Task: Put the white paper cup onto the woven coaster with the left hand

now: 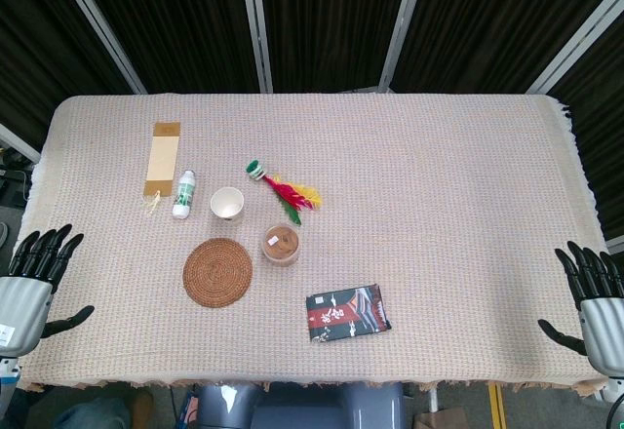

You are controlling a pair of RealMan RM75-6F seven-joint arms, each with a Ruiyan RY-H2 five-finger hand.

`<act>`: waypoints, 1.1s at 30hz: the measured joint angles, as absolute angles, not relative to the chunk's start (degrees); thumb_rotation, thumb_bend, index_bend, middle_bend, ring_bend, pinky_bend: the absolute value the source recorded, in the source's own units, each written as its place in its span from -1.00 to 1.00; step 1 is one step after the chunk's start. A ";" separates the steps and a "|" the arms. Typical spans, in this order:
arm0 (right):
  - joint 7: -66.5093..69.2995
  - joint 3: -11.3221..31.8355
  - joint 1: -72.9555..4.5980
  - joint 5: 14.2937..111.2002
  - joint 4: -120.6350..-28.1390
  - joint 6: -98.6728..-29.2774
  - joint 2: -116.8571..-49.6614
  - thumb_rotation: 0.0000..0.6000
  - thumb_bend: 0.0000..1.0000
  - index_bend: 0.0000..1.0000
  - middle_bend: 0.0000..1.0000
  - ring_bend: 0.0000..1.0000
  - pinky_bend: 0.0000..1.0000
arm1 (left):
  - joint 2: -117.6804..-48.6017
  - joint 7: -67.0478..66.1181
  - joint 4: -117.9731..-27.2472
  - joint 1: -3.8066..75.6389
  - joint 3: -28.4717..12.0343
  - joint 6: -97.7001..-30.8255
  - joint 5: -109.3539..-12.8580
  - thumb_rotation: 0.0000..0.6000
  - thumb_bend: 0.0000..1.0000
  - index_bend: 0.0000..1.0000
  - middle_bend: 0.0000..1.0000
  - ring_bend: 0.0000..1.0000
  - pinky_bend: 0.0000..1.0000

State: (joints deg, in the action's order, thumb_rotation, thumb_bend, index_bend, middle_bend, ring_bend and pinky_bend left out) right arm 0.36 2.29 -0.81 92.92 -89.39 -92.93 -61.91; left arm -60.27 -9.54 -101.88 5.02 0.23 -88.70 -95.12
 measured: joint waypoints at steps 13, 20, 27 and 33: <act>1.99 2.43 -1.10 92.54 -89.61 -92.18 -61.57 1.00 -1.00 -1.00 -1.00 -1.00 -1.00 | -60.61 -7.58 -100.92 7.58 -0.93 -85.54 -94.81 1.00 -1.00 -1.00 -1.00 -1.00 -1.00; 2.16 3.61 -3.04 89.05 -89.56 -87.66 -61.57 1.00 -1.00 -1.00 -1.00 -1.00 -1.00 | -63.27 -9.06 -99.44 17.56 -7.15 -72.72 -88.05 1.00 -1.00 -0.81 -1.00 -1.00 -0.92; 1.37 5.33 -3.99 85.41 -88.78 -85.92 -61.73 1.00 -1.00 -1.00 -1.00 -1.00 -1.00 | -71.58 -10.83 -90.43 31.14 -13.11 -56.12 -79.29 1.00 -1.00 -0.66 -1.00 -1.00 -0.84; -0.26 5.83 -4.15 82.89 -88.77 -84.51 -61.98 1.00 -1.00 -1.00 -1.00 -1.00 -1.00 | -81.34 -12.45 -77.98 40.46 -15.37 -45.87 -73.01 1.00 -1.00 -0.59 -0.93 -0.98 -0.77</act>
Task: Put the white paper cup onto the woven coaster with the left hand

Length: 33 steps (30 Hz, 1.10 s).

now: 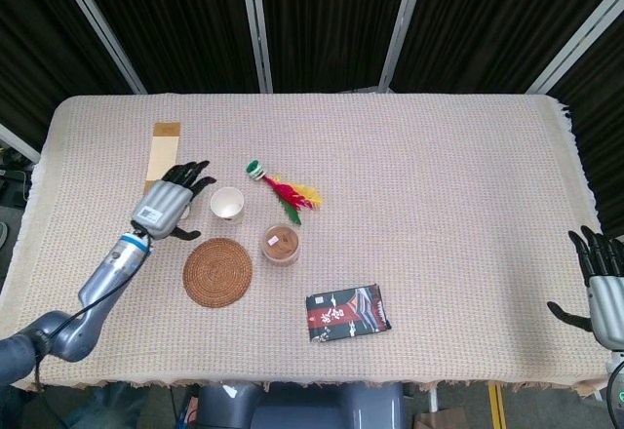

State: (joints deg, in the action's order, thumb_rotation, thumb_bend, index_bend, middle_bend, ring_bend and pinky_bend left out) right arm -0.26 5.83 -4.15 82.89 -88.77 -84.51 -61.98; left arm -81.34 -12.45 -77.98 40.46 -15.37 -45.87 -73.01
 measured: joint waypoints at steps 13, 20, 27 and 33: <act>-3.30 6.45 -4.61 80.76 -88.49 -83.48 -63.17 1.00 -1.00 -1.00 -1.00 -1.00 -1.00 | -93.42 -14.78 -62.01 48.81 -16.09 -40.25 -67.46 1.00 -1.00 -0.26 -0.43 -0.55 -0.33; -4.14 6.92 -4.68 79.90 -87.87 -83.67 -63.59 1.00 -1.00 -1.00 -1.00 -1.00 -1.00 | -95.92 -13.18 -59.88 49.99 -15.92 -41.84 -67.87 1.00 -1.00 0.03 -0.13 -0.31 -0.09; -3.42 7.10 -4.47 79.65 -87.60 -83.99 -63.75 1.00 -1.00 -1.00 -1.00 -1.00 -1.00 | -93.88 -14.51 -62.76 49.58 -15.46 -43.83 -68.09 1.00 -1.00 0.03 -0.13 -0.31 -0.06; -2.74 6.94 -4.33 80.45 -87.88 -84.47 -63.54 1.00 -1.00 -1.00 -1.00 -1.00 -1.00 | -89.44 -14.80 -69.65 48.15 -15.46 -46.57 -68.60 1.00 -1.00 0.02 -0.14 -0.31 -0.07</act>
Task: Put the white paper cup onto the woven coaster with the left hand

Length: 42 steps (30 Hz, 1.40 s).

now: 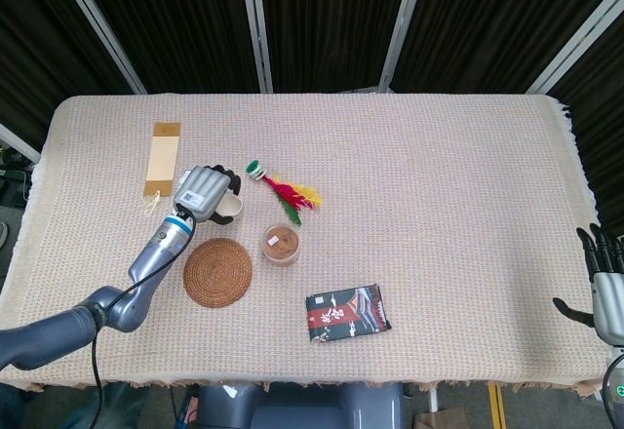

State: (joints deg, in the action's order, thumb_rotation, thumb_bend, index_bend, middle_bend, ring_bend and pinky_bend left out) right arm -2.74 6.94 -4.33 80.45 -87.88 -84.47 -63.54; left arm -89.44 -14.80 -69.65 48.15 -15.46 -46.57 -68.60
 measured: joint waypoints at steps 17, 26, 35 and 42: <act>-1.54 5.59 -3.36 83.77 -89.51 -86.61 -62.43 1.00 -1.00 -1.00 -1.00 -1.00 -1.00 | -68.66 -17.93 -98.35 40.40 -8.35 -47.15 -66.01 1.00 -1.00 -0.05 -0.17 -0.32 -0.07; -1.45 5.55 -3.37 83.75 -89.29 -86.49 -62.46 1.00 -1.00 -1.00 -1.00 -1.00 -1.00 | -71.73 -21.09 -98.44 41.05 -5.59 -45.85 -64.67 1.00 -1.00 -0.13 -0.22 -0.36 -0.08; -1.32 5.69 -3.45 83.41 -88.96 -86.21 -62.49 1.00 -1.00 -1.00 -1.00 -1.00 -1.00 | -72.16 -24.25 -98.53 41.93 -4.06 -45.63 -62.95 1.00 -1.00 -1.00 -1.00 -1.00 -1.00; -0.72 5.56 -3.20 84.37 -89.44 -87.10 -62.12 1.00 -1.00 -1.00 -1.00 -1.00 -1.00 | -68.15 -23.42 -103.97 40.16 -4.40 -51.32 -66.07 1.00 -1.00 -1.00 -1.00 -1.00 -1.00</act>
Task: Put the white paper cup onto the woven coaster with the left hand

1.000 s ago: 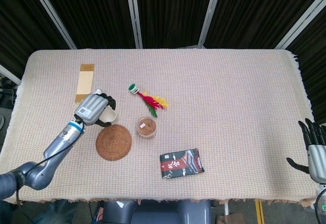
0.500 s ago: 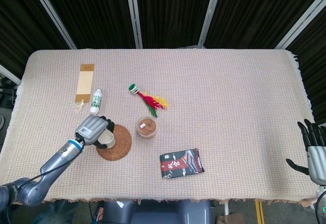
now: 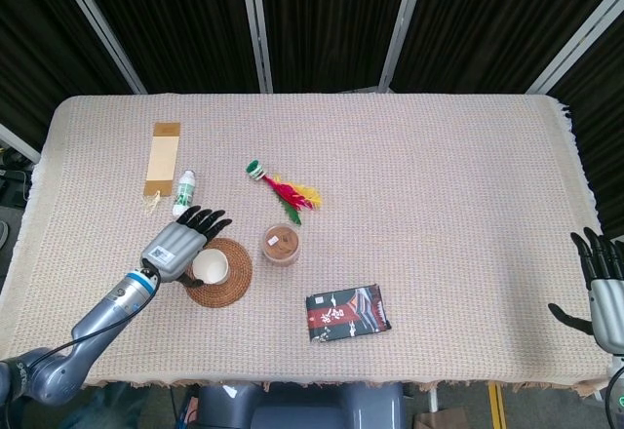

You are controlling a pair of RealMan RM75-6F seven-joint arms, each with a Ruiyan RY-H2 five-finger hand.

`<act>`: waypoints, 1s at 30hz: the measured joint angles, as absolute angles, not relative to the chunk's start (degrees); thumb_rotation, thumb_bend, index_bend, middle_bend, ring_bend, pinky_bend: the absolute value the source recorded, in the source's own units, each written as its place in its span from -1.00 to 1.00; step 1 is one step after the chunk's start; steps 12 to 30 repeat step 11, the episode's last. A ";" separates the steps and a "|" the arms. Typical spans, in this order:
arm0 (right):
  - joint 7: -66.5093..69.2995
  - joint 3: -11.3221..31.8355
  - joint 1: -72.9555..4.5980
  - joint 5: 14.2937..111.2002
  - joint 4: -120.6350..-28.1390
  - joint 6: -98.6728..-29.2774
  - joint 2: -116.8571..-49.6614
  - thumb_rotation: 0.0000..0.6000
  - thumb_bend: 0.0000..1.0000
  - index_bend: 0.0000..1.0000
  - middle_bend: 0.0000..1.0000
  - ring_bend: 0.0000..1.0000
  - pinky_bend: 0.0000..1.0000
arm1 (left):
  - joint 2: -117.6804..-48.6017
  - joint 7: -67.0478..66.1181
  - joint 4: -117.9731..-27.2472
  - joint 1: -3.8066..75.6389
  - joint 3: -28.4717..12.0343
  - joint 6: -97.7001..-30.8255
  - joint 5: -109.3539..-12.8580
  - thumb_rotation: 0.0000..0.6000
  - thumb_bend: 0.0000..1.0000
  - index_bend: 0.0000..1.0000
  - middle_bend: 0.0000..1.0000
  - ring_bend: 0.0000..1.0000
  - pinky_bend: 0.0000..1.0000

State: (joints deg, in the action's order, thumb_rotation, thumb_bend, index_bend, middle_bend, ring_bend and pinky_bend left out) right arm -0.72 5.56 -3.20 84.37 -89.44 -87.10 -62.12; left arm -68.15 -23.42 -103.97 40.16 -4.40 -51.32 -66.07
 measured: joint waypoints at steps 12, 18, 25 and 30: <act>2.27 4.54 -2.26 88.40 -90.73 -90.09 -60.69 1.00 -1.00 -1.00 -1.00 -1.00 -1.00 | -61.95 -21.64 -110.57 26.73 -1.75 -74.42 -74.14 1.00 -1.00 -1.00 -1.00 -1.00 -1.00; 2.27 4.54 -2.26 88.40 -90.73 -90.09 -60.69 1.00 -1.00 -1.00 -1.00 -1.00 -1.00 | -61.95 -21.64 -110.57 26.73 -1.75 -74.42 -74.14 1.00 -1.00 -1.00 -1.00 -1.00 -1.00; 2.27 4.54 -2.26 88.40 -90.73 -90.09 -60.69 1.00 -1.00 -1.00 -1.00 -1.00 -1.00 | -61.95 -21.64 -110.57 26.73 -1.75 -74.42 -74.14 1.00 -1.00 -1.00 -1.00 -1.00 -1.00; 2.27 4.54 -2.26 88.40 -90.73 -90.09 -60.69 1.00 -1.00 -1.00 -1.00 -1.00 -1.00 | -61.95 -21.64 -110.57 26.73 -1.75 -74.42 -74.14 1.00 -1.00 -1.00 -1.00 -1.00 -1.00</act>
